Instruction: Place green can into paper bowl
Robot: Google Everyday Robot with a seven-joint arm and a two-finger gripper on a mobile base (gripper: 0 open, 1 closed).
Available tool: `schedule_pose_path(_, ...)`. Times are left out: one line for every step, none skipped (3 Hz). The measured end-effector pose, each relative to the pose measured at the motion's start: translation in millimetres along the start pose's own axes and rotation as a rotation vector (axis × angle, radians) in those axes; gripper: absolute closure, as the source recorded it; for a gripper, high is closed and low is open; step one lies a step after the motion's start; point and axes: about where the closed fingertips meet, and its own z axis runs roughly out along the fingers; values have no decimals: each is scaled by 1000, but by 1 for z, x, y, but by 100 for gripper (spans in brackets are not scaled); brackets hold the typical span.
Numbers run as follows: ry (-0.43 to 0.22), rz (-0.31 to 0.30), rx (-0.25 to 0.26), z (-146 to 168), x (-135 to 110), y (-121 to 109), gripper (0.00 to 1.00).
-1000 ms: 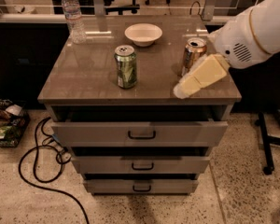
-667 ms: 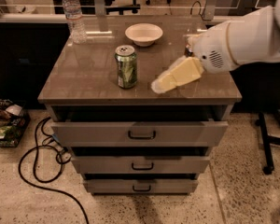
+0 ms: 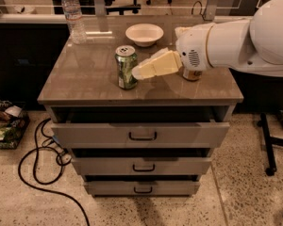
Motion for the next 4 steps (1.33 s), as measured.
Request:
schedule_pose_path(2, 0, 2, -1, 1, -1, 0)
schedule_pose_path(-41, 21, 13, 14, 5, 1, 0)
schedule_pose_path(-141, 74, 21, 44, 18, -1, 0)
schedule_pose_path(-243, 83, 2, 82, 22, 1, 0)
